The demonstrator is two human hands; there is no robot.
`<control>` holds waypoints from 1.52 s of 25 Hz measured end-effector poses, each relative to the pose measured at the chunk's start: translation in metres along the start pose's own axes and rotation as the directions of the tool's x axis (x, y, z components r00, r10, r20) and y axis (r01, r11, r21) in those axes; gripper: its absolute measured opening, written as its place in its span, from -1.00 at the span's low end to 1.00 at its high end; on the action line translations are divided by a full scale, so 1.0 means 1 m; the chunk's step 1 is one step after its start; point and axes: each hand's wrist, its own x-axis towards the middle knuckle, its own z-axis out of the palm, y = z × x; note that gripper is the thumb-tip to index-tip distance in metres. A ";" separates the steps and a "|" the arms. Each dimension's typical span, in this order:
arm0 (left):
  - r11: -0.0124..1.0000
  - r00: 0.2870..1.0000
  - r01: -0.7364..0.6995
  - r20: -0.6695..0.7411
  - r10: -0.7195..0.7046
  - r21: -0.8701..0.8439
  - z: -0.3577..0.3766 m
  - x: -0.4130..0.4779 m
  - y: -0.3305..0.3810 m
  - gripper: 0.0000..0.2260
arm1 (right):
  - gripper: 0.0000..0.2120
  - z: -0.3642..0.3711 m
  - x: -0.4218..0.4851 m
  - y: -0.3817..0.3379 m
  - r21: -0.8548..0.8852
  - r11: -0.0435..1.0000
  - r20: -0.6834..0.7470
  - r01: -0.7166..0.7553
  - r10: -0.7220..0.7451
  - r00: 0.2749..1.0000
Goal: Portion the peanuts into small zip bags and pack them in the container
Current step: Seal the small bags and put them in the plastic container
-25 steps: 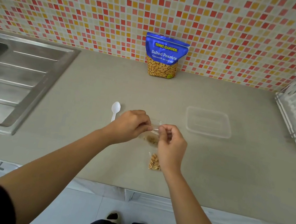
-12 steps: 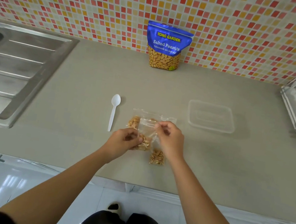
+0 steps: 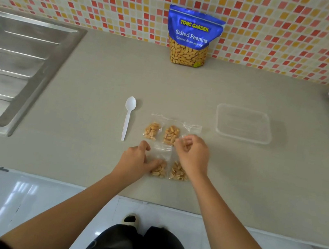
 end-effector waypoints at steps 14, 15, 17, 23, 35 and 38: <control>0.936 0.931 -0.338 -0.108 0.348 0.098 -0.001 0.110 0.061 -0.77 | -0.84 0.006 0.054 0.016 0.235 0.901 -0.092 -0.364 0.393 0.915; 0.931 0.932 -0.354 -0.046 0.359 0.091 -0.002 0.113 0.063 -0.73 | -0.87 0.003 0.049 0.014 0.292 0.900 -0.094 -0.323 0.363 0.927; 0.927 0.926 -0.369 0.109 0.361 0.070 -0.006 0.117 0.070 -0.67 | -0.93 -0.003 0.041 0.011 0.393 0.891 -0.124 -0.228 0.297 0.947; 0.908 0.915 -0.361 0.109 0.389 -0.212 -0.038 0.112 0.093 -0.88 | -0.96 -0.026 0.036 -0.006 0.679 0.727 -0.127 -0.102 0.253 0.959; 0.766 0.777 -0.630 0.128 0.617 0.132 -0.063 0.099 0.118 -0.87 | -0.93 -0.022 0.020 -0.052 0.765 0.641 -0.288 -0.059 0.422 0.860; 0.744 0.763 -0.646 0.138 0.631 0.171 -0.064 0.097 0.110 -0.85 | -0.93 -0.027 0.019 -0.051 0.727 0.685 -0.313 -0.054 0.400 0.861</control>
